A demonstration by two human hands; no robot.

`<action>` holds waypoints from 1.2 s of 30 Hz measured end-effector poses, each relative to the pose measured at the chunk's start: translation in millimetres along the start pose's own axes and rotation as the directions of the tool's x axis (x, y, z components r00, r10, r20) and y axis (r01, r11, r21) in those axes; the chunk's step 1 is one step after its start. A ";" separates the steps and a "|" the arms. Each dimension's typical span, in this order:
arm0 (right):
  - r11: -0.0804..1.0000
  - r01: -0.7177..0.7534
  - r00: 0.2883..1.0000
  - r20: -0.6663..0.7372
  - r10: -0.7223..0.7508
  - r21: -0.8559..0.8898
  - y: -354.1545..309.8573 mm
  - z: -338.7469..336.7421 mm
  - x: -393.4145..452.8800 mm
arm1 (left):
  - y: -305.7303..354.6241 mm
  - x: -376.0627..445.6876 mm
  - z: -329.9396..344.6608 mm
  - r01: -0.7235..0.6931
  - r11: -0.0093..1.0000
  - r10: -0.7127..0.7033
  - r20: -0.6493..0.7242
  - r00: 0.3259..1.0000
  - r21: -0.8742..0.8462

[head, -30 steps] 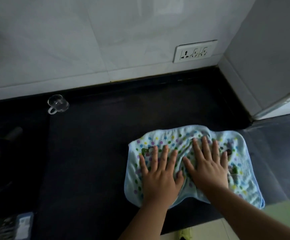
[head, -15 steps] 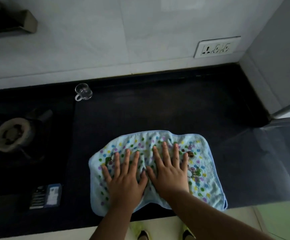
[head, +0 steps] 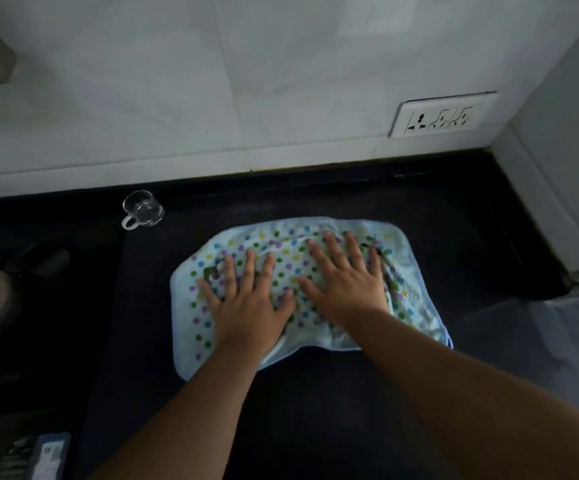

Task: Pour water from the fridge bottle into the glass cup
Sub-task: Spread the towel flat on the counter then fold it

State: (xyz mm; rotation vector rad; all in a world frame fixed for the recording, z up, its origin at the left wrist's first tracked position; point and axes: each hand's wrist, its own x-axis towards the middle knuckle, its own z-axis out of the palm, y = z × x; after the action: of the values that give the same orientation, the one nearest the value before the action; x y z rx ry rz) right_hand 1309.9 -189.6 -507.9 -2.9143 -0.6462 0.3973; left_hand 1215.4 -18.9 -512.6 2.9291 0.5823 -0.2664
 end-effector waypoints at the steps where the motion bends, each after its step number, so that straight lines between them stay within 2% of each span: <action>1: 0.999 -0.033 0.999 -0.014 0.033 -0.007 13.2 -3.7 9.9 | 14.7 15.5 -2.1 -0.017 1.000 0.017 0.006 1.000 0.002; 4: 0.992 -0.124 0.992 -0.023 0.124 0.004 48.7 -12.8 29.0 | 50.3 50.2 -5.0 -0.100 0.995 0.100 0.018 0.995 0.008; 8: 0.988 -0.153 0.988 -0.008 0.153 0.013 56.4 -16.6 29.8 | 58.2 57.1 -2.8 -0.137 0.991 0.137 0.028 0.990 0.010; 14: 0.985 -0.168 0.986 0.008 0.168 0.040 43.1 -5.2 -35.5 | 57.2 -7.1 8.1 -0.181 0.984 0.181 -0.009 0.983 0.003; 19: 0.986 -0.158 0.982 0.112 0.151 0.056 35.7 3.0 -104.0 | 40.7 -88.2 25.8 -0.230 0.973 0.230 -0.016 0.973 0.020; 25: 0.993 -0.097 0.961 0.265 0.075 0.071 37.8 0.2 -162.3 | 25.9 -143.8 15.7 -0.183 0.981 0.191 0.171 0.967 -0.062; 27: 0.992 -0.097 0.968 0.240 0.076 0.076 40.6 1.4 -159.6 | 31.2 -136.3 3.1 -0.143 0.988 0.154 0.211 0.965 -0.064; 31: 0.993 -0.100 0.964 0.253 0.079 0.069 37.6 3.3 -156.6 | 42.9 -122.5 -21.6 -0.094 0.995 0.095 0.191 0.977 -0.013; 34: 0.991 -0.100 0.956 0.285 0.072 0.085 38.7 -1.0 -154.2 | 61.2 -108.6 -36.5 -0.149 0.988 0.138 0.178 0.974 0.051; 36: 0.992 -0.091 0.956 0.285 0.062 0.091 40.3 -5.7 -153.7 | 73.7 -99.2 -39.4 -0.171 0.985 0.163 0.185 0.969 0.029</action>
State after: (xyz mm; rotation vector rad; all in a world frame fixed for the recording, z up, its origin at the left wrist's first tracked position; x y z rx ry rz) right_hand 1193.2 -292.5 -475.0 -2.8140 -0.5288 0.8416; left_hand 1159.6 -115.6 -446.6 2.9306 0.3054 -0.5256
